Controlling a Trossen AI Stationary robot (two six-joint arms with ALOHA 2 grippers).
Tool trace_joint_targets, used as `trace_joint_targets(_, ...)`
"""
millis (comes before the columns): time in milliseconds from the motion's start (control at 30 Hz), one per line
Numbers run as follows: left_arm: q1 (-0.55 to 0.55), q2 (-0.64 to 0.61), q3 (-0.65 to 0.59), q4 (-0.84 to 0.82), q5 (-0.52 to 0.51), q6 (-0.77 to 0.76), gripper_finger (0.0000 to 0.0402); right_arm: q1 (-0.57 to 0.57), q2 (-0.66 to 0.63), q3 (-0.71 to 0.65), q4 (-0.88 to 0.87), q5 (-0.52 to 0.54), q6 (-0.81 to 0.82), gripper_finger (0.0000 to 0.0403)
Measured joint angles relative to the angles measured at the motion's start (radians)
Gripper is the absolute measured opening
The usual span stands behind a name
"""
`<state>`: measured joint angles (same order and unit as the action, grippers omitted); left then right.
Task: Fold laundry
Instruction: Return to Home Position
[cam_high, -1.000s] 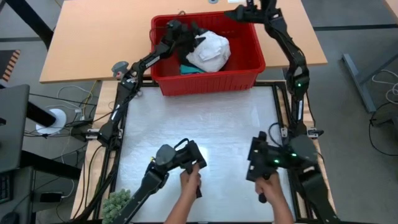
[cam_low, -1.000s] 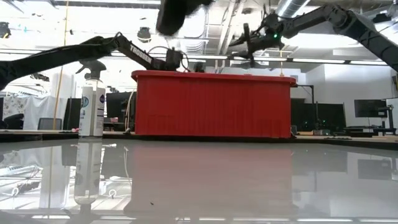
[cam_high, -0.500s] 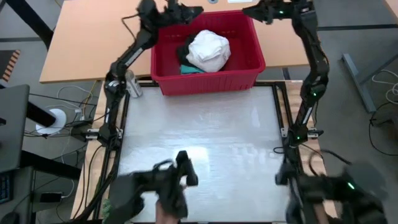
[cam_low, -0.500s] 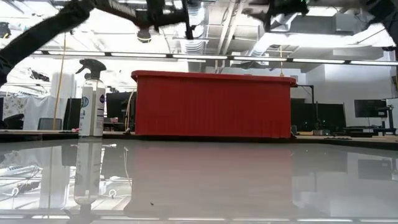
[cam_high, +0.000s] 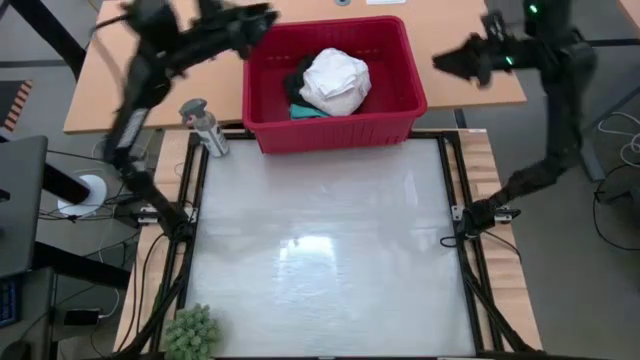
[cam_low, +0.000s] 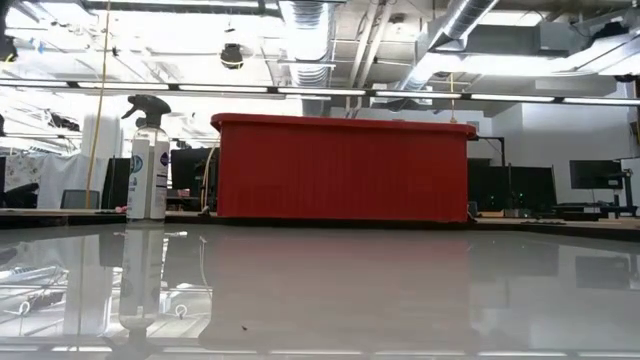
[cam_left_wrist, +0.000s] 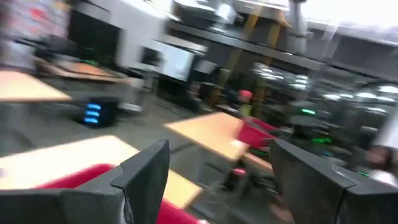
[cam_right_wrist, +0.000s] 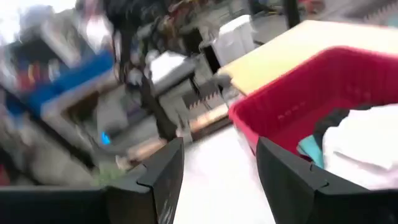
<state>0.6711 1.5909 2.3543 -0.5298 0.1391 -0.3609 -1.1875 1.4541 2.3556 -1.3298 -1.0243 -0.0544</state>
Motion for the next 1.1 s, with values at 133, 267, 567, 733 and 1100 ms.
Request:
trace_joint_targets(133,-0.106,-0.113,0.001,-0.121,-0.135,0.059,0.0265,0.052,-0.085,-0.009,-0.065,-0.284,-0.244,0.0223)
trace_joint_targets(267,-0.178,-0.193,-0.013,-0.263,-0.075,0.040,0.0265,0.125,-0.128,-0.075,-0.192,-0.551,-0.476,0.0223)
trace_joint_targets(567,-0.403,-0.426,-0.329,-0.292,-0.267,0.043,0.0265,0.570,-0.117,-0.559,-0.192,-0.537,-0.757,0.0223)
trace_joint_targets(733,-0.522,-0.641,-0.740,-0.022,-0.386,0.071,0.0265,0.726,-0.137,-0.751,-0.206,-0.543,-1.038,0.0223)
trace_joint_targets(1100,-0.592,-1.063,-1.580,0.532,-0.428,-0.071,0.0265,0.862,-0.123,-0.960,-0.022,-0.542,-1.300,0.0223)
